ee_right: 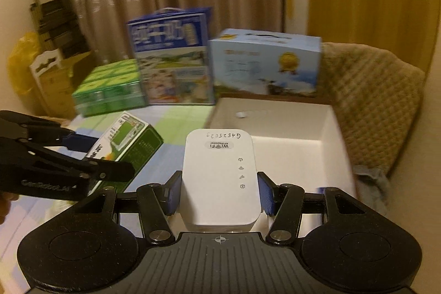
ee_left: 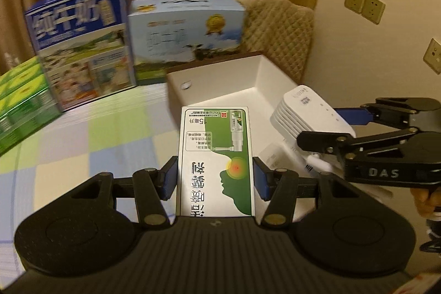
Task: Organize rigid objects
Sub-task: 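Carry the medicine box and WiFi extender over the cardboard box with both tools, then open both tools to drop the medicine box and WiFi extender into the box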
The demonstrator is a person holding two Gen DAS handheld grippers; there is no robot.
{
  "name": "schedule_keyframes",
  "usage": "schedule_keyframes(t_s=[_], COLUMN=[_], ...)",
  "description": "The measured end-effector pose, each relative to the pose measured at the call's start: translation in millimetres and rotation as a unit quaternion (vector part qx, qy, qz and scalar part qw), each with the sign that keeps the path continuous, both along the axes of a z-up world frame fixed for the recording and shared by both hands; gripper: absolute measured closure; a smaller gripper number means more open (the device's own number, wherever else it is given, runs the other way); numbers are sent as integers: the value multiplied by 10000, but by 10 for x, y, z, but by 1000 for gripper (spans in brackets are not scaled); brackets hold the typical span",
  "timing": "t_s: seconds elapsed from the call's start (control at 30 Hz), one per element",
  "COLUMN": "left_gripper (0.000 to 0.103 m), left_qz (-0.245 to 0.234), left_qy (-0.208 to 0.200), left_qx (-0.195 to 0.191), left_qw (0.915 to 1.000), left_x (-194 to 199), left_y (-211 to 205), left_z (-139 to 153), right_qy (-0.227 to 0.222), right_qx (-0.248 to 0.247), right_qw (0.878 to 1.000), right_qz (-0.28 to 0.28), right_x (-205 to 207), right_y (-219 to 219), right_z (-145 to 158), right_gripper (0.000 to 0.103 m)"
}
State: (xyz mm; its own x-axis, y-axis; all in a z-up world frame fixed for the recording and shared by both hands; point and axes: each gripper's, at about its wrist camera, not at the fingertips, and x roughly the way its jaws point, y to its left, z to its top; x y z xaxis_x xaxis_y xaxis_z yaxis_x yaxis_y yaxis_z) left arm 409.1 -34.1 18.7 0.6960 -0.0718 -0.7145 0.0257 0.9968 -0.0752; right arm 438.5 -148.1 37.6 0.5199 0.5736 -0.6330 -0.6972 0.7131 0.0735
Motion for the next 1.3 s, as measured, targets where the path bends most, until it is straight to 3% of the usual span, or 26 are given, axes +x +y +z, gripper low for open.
schedule_keyframes(t_s=[0.23, 0.63, 1.13, 1.3], left_gripper=[52, 52, 52, 45], left_qz=[-133, 119, 183, 161], left_qy=[125, 705, 657, 653], left_qx=[71, 174, 321, 319], left_qw=[9998, 9973, 9972, 9972], left_x=[644, 1618, 2093, 2128], left_y=[-256, -277, -184, -164], left_z=[-140, -642, -914, -930], right_qy=[18, 361, 220, 222], right_qx=[19, -325, -744, -774], right_qw=[9997, 9978, 9957, 9952], right_qz=[-261, -449, -500, -551], right_x=[614, 1480, 1958, 2046], right_y=[-199, -41, 192, 214], right_z=[-87, -596, -876, -927], right_gripper=[50, 50, 50, 50])
